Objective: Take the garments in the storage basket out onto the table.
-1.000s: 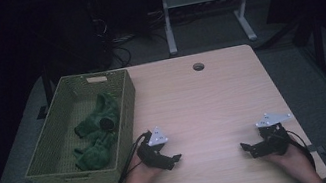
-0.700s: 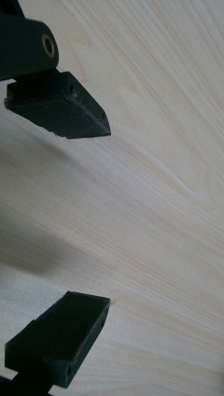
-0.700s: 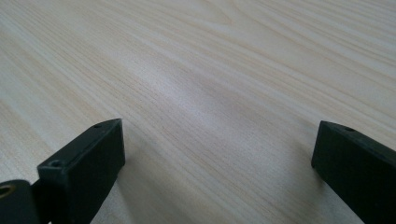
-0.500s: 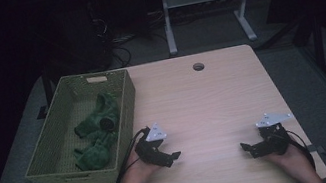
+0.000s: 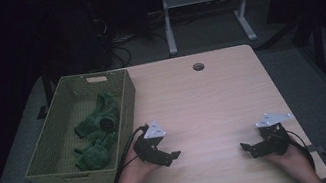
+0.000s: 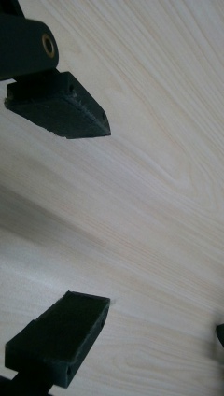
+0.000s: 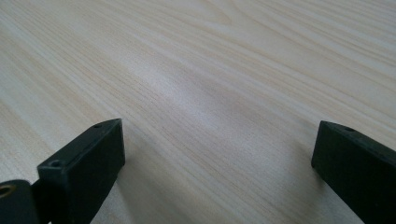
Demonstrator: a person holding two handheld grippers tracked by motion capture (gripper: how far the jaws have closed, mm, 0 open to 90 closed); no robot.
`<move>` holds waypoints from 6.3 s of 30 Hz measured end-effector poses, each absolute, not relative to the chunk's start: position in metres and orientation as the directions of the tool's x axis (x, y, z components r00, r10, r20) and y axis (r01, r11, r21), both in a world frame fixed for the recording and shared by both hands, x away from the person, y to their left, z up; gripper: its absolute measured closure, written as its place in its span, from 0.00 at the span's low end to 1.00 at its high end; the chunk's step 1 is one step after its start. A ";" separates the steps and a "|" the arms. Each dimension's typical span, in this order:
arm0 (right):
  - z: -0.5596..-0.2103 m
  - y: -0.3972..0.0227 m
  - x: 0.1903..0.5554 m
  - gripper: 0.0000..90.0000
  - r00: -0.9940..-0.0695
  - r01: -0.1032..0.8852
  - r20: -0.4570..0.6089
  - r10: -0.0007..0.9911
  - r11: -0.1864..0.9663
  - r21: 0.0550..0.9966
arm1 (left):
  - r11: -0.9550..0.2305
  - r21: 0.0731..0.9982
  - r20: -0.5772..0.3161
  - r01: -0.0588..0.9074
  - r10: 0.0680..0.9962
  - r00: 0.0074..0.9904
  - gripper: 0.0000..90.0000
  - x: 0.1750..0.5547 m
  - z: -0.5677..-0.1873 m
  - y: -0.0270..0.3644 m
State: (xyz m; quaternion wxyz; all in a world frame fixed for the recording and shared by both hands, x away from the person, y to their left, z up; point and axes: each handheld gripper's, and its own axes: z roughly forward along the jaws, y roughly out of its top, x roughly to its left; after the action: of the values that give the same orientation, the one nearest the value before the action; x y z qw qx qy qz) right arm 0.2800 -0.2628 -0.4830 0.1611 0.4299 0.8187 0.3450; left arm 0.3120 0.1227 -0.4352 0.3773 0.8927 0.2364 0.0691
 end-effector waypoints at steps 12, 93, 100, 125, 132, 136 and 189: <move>-0.483 -0.263 0.280 0.02 -0.581 0.590 0.031 0.813 0.394 0.704 | -0.604 0.706 -0.058 0.369 0.470 0.881 0.16 0.313 -0.416 0.123; -0.483 -0.263 0.280 0.02 -0.580 0.591 0.033 0.814 0.393 0.704 | -0.478 0.783 -0.024 0.398 0.616 0.788 0.32 0.334 -0.326 0.238; -0.483 -0.263 0.280 0.02 -0.580 0.591 0.033 0.814 0.393 0.704 | -0.469 0.780 -0.016 0.414 0.646 0.763 0.34 0.334 -0.323 0.254; -0.483 -0.263 0.280 0.02 -0.580 0.591 0.032 0.814 0.393 0.704 | -0.447 0.713 0.024 0.540 0.785 0.619 0.48 0.343 -0.342 0.312; -0.483 -0.263 0.280 0.02 -0.580 0.592 0.033 0.814 0.393 0.704 | -0.465 0.661 0.027 0.589 0.799 0.601 0.50 0.351 -0.359 0.320; -0.483 -0.263 0.280 0.02 -0.580 0.591 0.032 0.814 0.393 0.704 | -0.471 0.631 0.031 0.616 0.809 0.587 0.50 0.355 -0.367 0.323; -0.483 -0.263 0.280 0.02 -0.580 0.591 0.032 0.814 0.393 0.704 | -0.413 0.594 -0.073 0.690 0.827 0.558 0.94 0.368 -0.384 0.329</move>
State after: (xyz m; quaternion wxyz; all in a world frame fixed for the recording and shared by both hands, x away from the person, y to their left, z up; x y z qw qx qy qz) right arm 0.2801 -0.2629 -0.4830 0.1612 0.4291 0.8189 0.3454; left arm 0.3679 0.3285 -0.3837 0.2931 0.8325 0.4554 0.1164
